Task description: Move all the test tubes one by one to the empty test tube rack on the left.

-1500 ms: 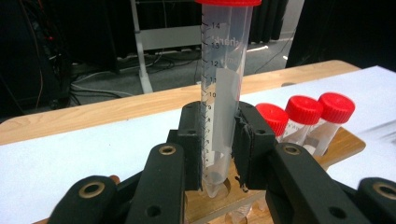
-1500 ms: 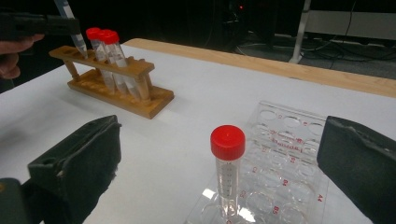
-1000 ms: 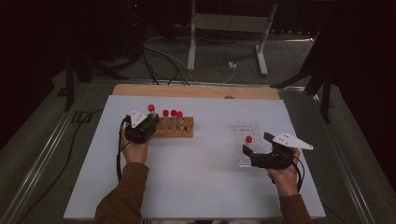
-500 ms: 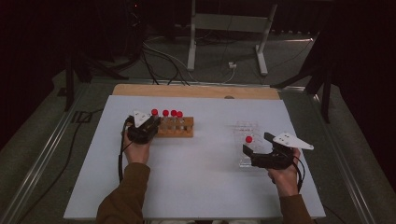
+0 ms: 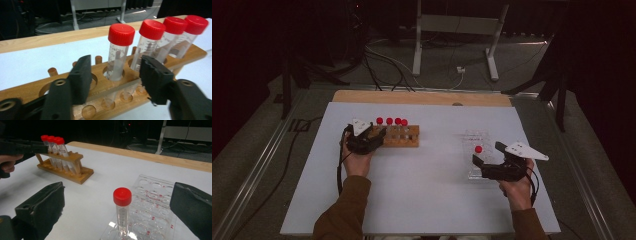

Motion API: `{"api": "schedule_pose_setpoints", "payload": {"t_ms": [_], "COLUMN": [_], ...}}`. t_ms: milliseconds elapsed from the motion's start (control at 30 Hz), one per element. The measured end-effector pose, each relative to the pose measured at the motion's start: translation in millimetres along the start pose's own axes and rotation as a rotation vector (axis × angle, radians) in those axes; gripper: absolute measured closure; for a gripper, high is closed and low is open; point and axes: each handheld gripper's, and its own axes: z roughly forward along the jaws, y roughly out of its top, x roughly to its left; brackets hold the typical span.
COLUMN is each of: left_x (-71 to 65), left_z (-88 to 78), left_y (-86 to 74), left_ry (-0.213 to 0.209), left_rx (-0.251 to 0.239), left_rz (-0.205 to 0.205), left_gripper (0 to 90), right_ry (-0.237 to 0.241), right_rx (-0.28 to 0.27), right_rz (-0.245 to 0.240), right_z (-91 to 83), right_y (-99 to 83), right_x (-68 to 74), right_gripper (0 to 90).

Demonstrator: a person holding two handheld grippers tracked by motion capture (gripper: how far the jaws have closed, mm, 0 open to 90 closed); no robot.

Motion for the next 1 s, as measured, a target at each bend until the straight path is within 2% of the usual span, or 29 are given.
{"api": "schedule_pose_setpoints", "payload": {"t_ms": [100,200,267,400,467,600,733,867,1000], "left_x": [1.3,1.7,0.4,-2.9,-4.1,-7.4,-8.9,-11.7,-14.4], "left_z": [-4.4,-9.8,-13.7,-22.0,-26.9,-36.9,-47.3,-53.4,-55.2], "left_y": [-1.5,-2.5,-2.8,-3.3,-4.0,-5.9,-7.3,-8.6,-8.9], "left_ry": [-0.001,-0.024,-0.032,-0.051,-0.065,-0.075,-0.094,-0.103,-0.107], "left_rx": [-0.005,-0.015,-0.025,-0.042,-0.052,-0.06,-0.09,-0.098,-0.096], "left_rz": [-0.014,-0.025,-0.031,-0.049,-0.059,-0.061,-0.062,-0.053,-0.046], "left_gripper": [33.4,29.2,27.1,16.4,13.9,1.4,0.7,0.7,0.7], "right_ry": [-0.009,-0.017,-0.018,-0.014,-0.028,-0.031,-0.039,-0.039,-0.035], "right_rx": [-0.003,0.001,0.004,0.025,0.042,0.06,0.072,0.084,0.097], "right_rz": [0.005,0.008,0.006,-0.018,-0.034,-0.038,-0.051,-0.062,-0.061], "right_z": [0.6,1.5,2.5,6.5,9.8,14.9,19.4,22.9,28.2], "right_y": [-0.4,-1.4,-2.6,-6.7,-8.2,-11.2,-15.3,-17.8,-20.4], "right_x": [-2.5,-4.9,-5.5,-5.3,-5.4,-7.3,-7.6,-7.1,-5.3], "right_gripper": [0.0,0.3,3.4,8.5,15.0,25.2,39.8,54.6,63.8]}}
